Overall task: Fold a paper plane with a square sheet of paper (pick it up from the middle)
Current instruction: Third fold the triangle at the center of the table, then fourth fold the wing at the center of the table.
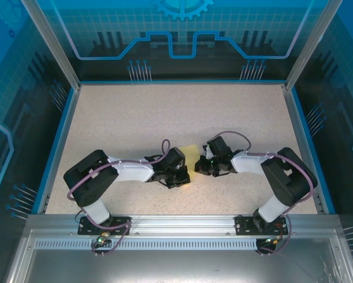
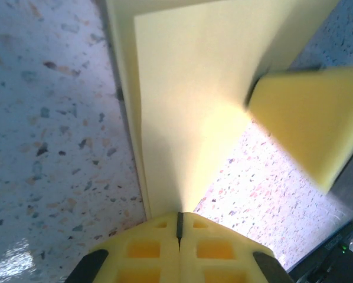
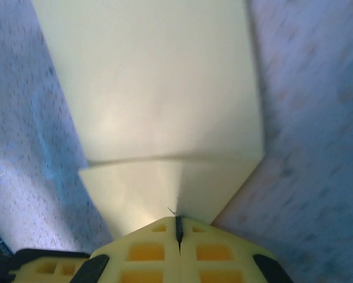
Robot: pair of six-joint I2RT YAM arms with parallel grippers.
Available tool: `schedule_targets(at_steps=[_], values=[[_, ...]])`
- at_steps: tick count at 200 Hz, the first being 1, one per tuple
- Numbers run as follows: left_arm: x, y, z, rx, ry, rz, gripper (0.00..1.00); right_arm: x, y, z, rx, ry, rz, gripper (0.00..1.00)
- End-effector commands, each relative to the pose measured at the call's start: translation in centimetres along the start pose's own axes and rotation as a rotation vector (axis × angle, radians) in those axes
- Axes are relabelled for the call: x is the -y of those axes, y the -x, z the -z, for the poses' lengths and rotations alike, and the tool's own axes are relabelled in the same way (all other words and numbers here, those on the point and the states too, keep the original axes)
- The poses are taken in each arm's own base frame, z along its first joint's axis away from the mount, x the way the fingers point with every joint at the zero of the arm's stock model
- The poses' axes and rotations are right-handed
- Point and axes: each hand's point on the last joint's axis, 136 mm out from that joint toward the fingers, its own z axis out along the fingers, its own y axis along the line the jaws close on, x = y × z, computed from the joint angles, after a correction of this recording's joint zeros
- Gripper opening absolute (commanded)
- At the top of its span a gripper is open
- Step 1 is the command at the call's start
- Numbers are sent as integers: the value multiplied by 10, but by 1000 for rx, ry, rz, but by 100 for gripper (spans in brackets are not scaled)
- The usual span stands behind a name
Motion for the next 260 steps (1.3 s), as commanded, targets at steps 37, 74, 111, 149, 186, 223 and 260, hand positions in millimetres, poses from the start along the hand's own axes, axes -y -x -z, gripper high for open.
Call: schedule_targets(at_steps=[37,74,111,149,186,223,260], values=[[-68,-26,-5,-79,255,34,0,30,58,17,106,-75,20,0],[-64,-25,-1,-78,257,-5,0,25,71,46,168,-92,45,0],[-29,-12,15,-46,182,-123,0,15,53,59,151,-32,25,6],[27,18,40,49,42,-188,20,2,30,61,111,97,-8,37],[41,39,41,108,26,-178,22,-3,20,58,73,149,-24,50],[39,48,28,116,52,-153,16,-1,15,48,36,163,-52,51],[23,56,17,130,126,-139,6,-4,12,40,8,168,-56,51]])
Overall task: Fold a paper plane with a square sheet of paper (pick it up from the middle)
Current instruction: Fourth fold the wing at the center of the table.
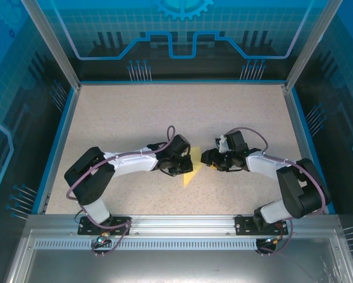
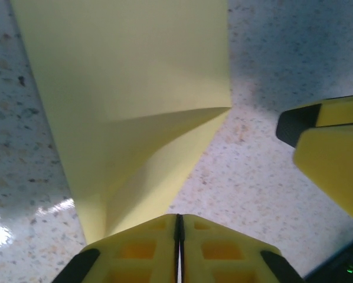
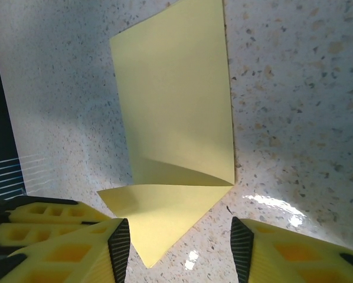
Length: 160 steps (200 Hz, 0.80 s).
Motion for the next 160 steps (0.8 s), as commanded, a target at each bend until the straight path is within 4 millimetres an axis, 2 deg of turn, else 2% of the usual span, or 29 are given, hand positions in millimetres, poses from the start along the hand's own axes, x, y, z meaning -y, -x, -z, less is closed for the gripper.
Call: schedule_targets(at_steps=[1,32,78,105,160], values=[[-11,10,-7,26,64,8,6,-4,-8,-7,-43,26,-9,51],[-30,11,-14,36,145,23,0,-4,-10,-13,-57,16,-7,48],[-60,4,-19,41,246,71,0,-6,-13,-23,-83,-1,-1,45],[-66,0,-21,36,256,86,0,-8,-12,-27,-92,-8,5,44],[-68,-2,-22,29,259,87,0,-11,-10,-35,-108,-19,4,39]])
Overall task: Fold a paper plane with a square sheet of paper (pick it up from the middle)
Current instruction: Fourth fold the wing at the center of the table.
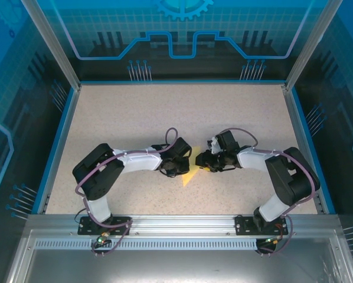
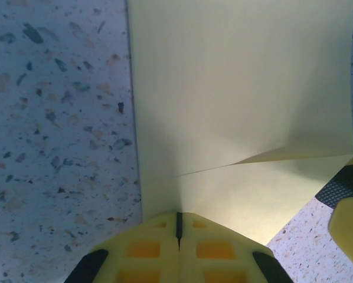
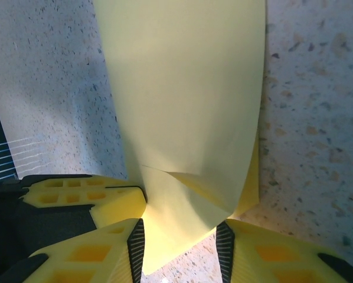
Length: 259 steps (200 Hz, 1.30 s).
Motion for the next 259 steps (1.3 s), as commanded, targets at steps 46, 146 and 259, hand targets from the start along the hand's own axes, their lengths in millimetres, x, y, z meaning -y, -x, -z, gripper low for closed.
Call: schedule_targets(at_steps=[46,146,259], values=[[-31,-6,-7,-6,108,29,0,-7,3,-7,-14,2,-11,38],[-14,15,17,7,12,-6,4,-20,-3,-28,-143,113,-20,12],[4,56,95,213,-176,-100,65,-13,19,41,191,-179,-80,1]])
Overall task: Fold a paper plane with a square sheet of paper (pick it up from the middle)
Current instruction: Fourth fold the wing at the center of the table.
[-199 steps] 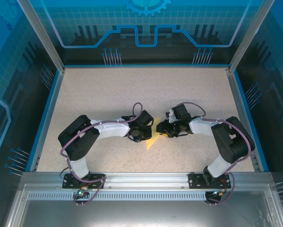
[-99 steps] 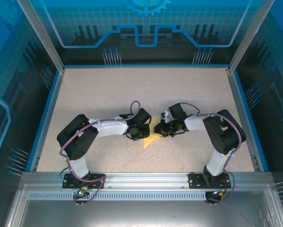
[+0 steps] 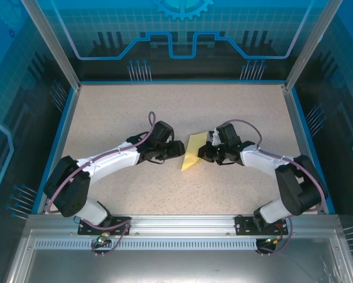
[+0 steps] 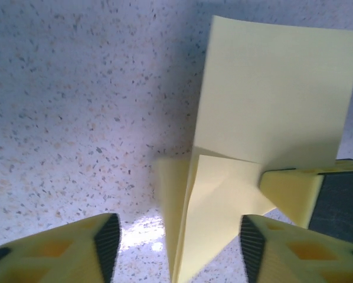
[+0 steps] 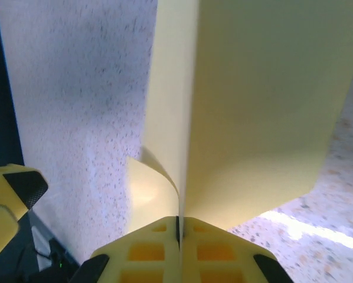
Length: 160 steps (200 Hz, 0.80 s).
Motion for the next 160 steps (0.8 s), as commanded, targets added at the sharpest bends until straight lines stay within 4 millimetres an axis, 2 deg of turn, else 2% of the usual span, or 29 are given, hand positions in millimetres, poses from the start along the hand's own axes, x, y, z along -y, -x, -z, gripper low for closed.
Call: schedule_targets(at_steps=[1,43,98,125,160], values=[[-4,-4,3,12,-23,-50,65,18,-8,9,34,-163,-70,1],[-2,-9,0,43,-98,-156,74,17,-19,11,74,-254,-159,1],[22,-46,-13,68,-257,-435,85,28,-29,4,62,-271,-355,2],[32,-59,-22,105,-312,-550,85,31,-31,4,40,-279,-422,2],[42,-71,-30,137,-371,-685,78,37,-35,4,11,-302,-490,1]])
